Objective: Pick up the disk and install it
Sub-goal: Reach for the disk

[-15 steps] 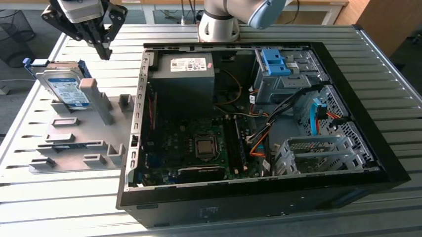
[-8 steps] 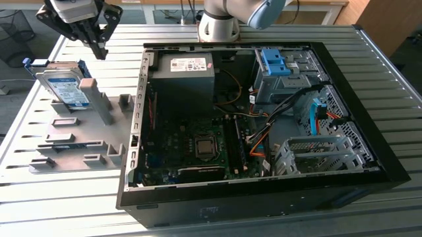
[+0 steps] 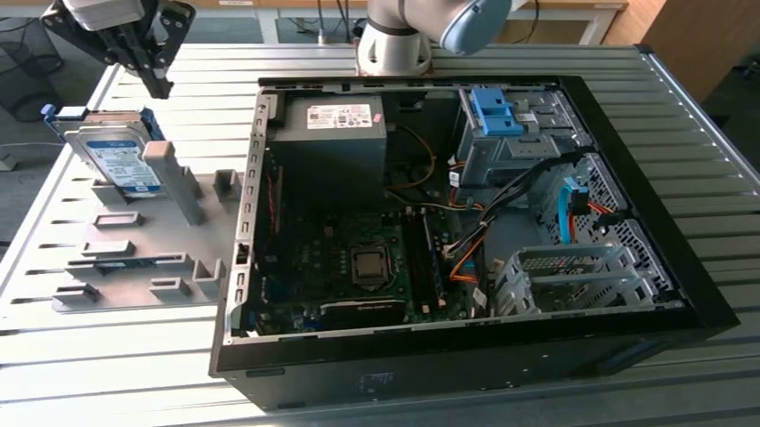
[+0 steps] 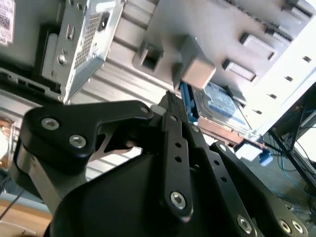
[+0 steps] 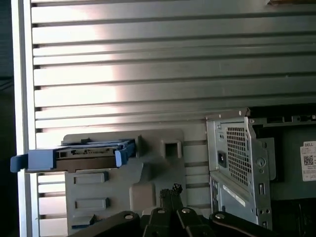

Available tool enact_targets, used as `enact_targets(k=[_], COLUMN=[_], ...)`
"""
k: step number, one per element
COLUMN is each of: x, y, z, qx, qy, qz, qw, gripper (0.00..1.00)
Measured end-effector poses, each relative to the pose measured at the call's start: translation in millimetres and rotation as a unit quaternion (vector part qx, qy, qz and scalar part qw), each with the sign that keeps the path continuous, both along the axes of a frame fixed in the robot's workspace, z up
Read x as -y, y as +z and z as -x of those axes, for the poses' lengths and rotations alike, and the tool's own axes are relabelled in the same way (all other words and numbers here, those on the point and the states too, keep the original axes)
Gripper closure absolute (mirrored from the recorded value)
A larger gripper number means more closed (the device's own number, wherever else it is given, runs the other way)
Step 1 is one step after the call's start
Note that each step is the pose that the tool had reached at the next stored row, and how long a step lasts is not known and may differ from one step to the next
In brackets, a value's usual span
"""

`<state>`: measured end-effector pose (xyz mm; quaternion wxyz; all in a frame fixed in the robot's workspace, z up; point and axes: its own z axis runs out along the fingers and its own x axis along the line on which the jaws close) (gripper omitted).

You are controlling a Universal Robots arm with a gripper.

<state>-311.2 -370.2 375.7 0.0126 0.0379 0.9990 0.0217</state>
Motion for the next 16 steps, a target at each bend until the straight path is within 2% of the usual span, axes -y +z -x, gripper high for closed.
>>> enact_targets(k=[1, 3, 16], x=[-2.4, -4.5, -5.1], y=[-0.5, -1.2, -5.3], z=[2.5, 10.4, 67.7], qx=[0.0, -0.0001, -0.0017], qy=[0.0, 0.0, 0.0], qz=[0.0, 0.0, 0.0], qw=[1.0, 1.0, 1.0], gripper=[0.89, 0.89, 0.89])
